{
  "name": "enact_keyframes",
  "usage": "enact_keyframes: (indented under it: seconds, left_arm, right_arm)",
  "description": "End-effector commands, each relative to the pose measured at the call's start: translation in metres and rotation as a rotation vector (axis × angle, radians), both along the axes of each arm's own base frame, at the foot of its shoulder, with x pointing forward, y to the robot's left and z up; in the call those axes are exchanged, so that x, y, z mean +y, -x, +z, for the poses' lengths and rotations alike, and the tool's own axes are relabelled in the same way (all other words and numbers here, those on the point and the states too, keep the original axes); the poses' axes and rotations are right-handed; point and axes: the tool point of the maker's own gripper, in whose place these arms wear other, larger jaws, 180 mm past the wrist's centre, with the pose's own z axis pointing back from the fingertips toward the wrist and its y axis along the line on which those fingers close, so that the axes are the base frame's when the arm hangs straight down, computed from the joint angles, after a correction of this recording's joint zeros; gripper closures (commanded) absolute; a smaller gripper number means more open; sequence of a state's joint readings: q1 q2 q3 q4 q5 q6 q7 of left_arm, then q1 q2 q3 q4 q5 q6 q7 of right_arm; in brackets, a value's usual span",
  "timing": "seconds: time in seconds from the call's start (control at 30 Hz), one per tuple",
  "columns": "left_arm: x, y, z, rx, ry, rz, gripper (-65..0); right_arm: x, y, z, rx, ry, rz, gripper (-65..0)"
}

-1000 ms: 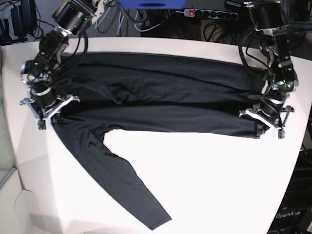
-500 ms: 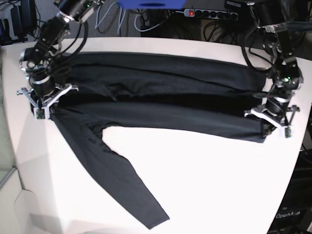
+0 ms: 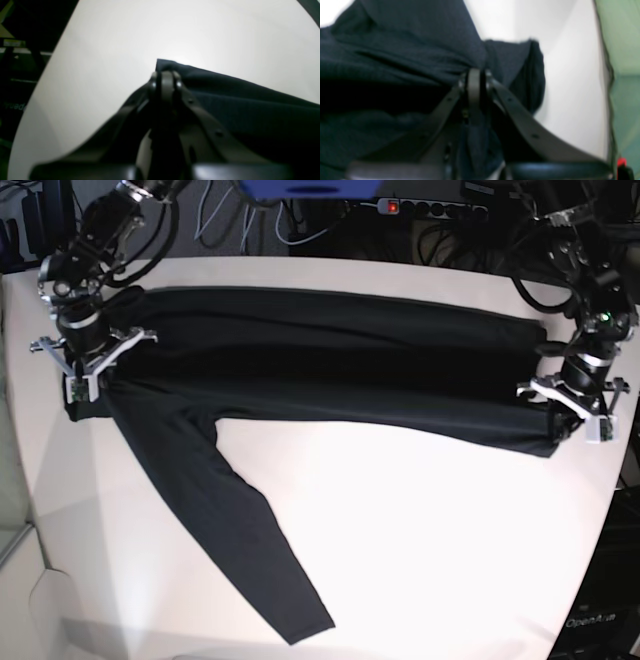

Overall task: Fold the T-shirt properly
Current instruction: 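Pull the folded shirt toward the robot with both grippers, then lower the folded edge and hold it flat with both grippers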

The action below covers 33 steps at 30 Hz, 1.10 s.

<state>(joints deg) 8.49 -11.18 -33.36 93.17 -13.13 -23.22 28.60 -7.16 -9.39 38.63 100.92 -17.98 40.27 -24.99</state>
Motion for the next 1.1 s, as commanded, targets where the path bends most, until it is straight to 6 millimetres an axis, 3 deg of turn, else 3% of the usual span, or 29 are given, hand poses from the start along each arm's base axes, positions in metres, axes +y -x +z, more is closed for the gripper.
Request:
enact_keyframes:
  seconds: [0.0, 0.3, 0.57, 1.07]
  left_arm:
    - [0.008, -0.004, 0.016, -0.048, -0.019, 0.014, 0.0]
    - [0.004, 0.018, -0.008, 0.017, -0.003, 0.016, 0.0]
    - [0.003, 0.033, -0.023, 0.06, 0.006, 0.02, 0.0]
    - [0.007, 0.047, -0.062, 0.157, 0.054, 0.045, 0.0]
  right_arm:
    - [-0.003, -0.007, 0.015, -0.059, 0.011, 0.002, 0.0]
    - [0.003, 0.016, 0.02, -0.077, -0.025, 0.008, 0.0]
    - [0.004, 0.031, 0.01, -0.04, -0.037, 0.004, 0.0]
    - [0.005, 0.042, 0.001, -0.007, -0.042, 0.007, 0.0]
